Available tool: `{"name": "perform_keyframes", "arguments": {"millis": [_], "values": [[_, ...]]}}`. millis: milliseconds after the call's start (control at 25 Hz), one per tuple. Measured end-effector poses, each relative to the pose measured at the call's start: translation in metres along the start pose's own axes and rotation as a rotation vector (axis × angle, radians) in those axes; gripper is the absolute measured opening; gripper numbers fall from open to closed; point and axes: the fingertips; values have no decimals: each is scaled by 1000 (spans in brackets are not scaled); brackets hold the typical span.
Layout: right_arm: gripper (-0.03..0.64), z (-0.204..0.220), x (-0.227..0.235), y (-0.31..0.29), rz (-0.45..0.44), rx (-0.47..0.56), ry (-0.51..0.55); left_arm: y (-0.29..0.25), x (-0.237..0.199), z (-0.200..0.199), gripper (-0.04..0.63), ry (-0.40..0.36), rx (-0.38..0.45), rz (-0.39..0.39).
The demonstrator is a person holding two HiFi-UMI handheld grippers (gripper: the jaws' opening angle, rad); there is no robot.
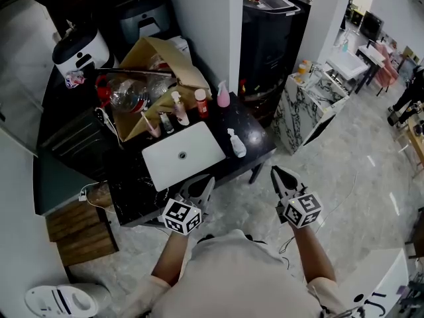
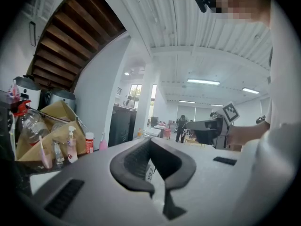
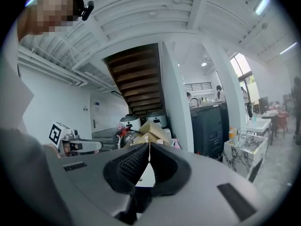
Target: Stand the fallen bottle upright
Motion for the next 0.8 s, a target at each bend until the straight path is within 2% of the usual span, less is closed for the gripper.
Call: {"name": "perform_keyframes", "arguments": {"millis": [560,680,800], "values": [[44,10,-25,-10,45,2,8,25,-17,6,8,6,-2,27],[102,15,-32,-12,54,-6,-3,33,-19,9,8,8,0,36],[118,21,-40,-14,63,-9,-8,41,-21,13,8,10,1,45]]}}
Point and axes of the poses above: the fingertips, and each gripper's own axes: y backward along the fingers, x to its right, z out of its underside, and after that the axes turned 12 degrees about -y, right-handed
